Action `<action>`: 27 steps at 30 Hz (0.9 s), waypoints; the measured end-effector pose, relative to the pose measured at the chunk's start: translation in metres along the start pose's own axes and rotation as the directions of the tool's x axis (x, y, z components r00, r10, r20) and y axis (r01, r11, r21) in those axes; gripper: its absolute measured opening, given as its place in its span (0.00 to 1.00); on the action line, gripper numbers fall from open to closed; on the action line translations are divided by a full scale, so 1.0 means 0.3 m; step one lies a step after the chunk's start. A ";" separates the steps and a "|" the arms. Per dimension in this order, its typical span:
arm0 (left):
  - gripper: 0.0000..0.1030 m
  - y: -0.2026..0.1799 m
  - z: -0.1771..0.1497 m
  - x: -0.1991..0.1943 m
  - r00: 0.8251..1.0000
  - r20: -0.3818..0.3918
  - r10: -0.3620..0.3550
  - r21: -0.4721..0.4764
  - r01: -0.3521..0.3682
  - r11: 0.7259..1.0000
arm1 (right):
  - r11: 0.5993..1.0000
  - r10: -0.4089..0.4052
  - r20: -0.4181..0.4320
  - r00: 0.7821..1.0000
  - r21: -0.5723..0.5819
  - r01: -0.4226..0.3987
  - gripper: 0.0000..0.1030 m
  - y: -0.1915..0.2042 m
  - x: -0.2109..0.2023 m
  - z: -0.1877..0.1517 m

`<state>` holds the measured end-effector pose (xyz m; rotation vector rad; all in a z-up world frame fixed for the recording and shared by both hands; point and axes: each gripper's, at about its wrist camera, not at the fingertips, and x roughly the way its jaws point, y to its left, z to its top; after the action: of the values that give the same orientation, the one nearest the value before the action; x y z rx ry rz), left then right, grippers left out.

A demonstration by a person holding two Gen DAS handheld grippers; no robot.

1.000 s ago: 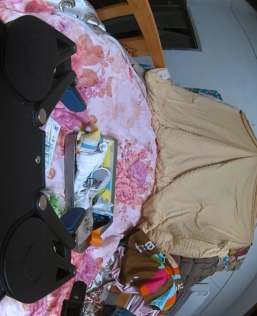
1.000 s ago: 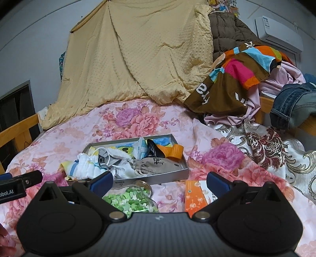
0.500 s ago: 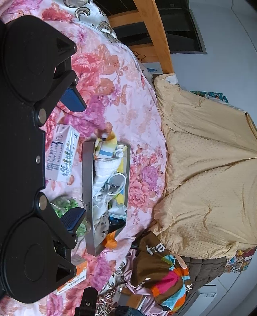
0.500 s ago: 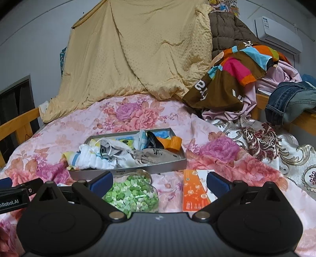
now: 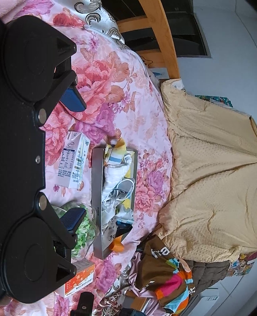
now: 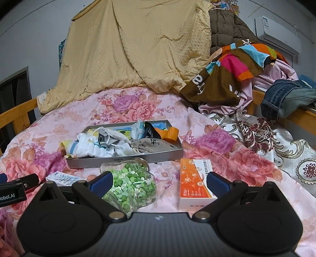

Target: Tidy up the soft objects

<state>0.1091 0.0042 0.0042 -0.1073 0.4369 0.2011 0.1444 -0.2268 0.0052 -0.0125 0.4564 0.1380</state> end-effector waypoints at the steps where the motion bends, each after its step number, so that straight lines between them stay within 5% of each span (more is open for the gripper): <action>1: 0.99 -0.001 -0.003 -0.004 1.000 0.000 -0.002 0.004 0.002 1.000 | 1.000 -0.002 -0.003 1.000 -0.001 0.002 1.00 0.001 0.000 -0.002; 27: 0.99 -0.028 -0.028 0.021 0.998 -0.067 -0.012 0.046 0.016 0.999 | 0.998 -0.013 -0.101 0.995 -0.055 0.008 1.00 0.034 0.040 -0.044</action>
<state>0.1132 -0.0043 -0.0056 -0.0711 0.5073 0.1737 0.1479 -0.2158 -0.0117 -0.0761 0.5537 0.1399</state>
